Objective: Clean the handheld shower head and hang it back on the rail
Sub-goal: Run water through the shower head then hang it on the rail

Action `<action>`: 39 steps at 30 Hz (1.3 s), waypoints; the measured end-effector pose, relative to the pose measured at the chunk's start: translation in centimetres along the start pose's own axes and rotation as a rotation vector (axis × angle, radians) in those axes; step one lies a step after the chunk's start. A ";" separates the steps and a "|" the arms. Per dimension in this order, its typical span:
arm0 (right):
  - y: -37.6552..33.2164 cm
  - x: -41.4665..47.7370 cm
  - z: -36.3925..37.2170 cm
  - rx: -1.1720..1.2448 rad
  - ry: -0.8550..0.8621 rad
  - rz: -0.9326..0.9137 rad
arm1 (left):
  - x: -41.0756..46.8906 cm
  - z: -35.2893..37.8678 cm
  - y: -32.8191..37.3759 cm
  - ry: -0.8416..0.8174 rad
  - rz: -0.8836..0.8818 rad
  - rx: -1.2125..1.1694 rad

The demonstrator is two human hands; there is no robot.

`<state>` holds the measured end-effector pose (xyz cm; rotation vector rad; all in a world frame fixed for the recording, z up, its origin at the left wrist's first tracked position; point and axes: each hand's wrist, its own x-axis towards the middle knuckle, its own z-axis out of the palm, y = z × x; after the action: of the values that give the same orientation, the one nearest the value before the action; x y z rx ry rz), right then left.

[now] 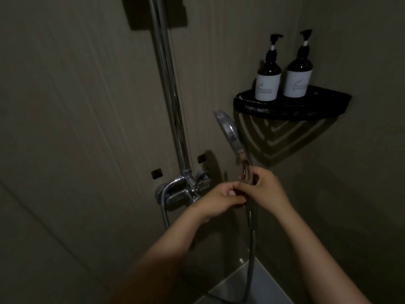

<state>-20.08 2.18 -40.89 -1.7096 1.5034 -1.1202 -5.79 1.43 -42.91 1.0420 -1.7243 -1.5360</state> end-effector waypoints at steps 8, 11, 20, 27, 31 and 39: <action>-6.1 3.1 -3.5 0.073 -0.244 -0.081 | -0.1 -3.3 7.2 -0.038 0.032 0.246; -8.6 4.2 -4.6 -0.041 -0.280 -0.063 | 0.4 -4.0 9.9 -0.024 0.024 0.356; -17.2 7.6 -9.4 -0.255 -0.236 -0.118 | 1.1 -4.5 18.4 0.116 0.056 0.332; -24.9 12.0 -13.3 -0.132 -0.241 -0.160 | 1.5 -6.2 28.4 0.299 0.117 0.656; -29.9 14.0 -15.8 -0.068 -0.214 -0.178 | 1.7 -7.0 35.0 0.375 0.147 0.804; -38.4 17.3 -19.6 0.024 -0.144 -0.242 | 2.2 -9.6 45.2 0.511 0.161 0.830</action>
<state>-18.86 -5.85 4.83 -1.9504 1.2154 -1.1023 -6.18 -4.38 2.96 1.4690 -2.0033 -0.3466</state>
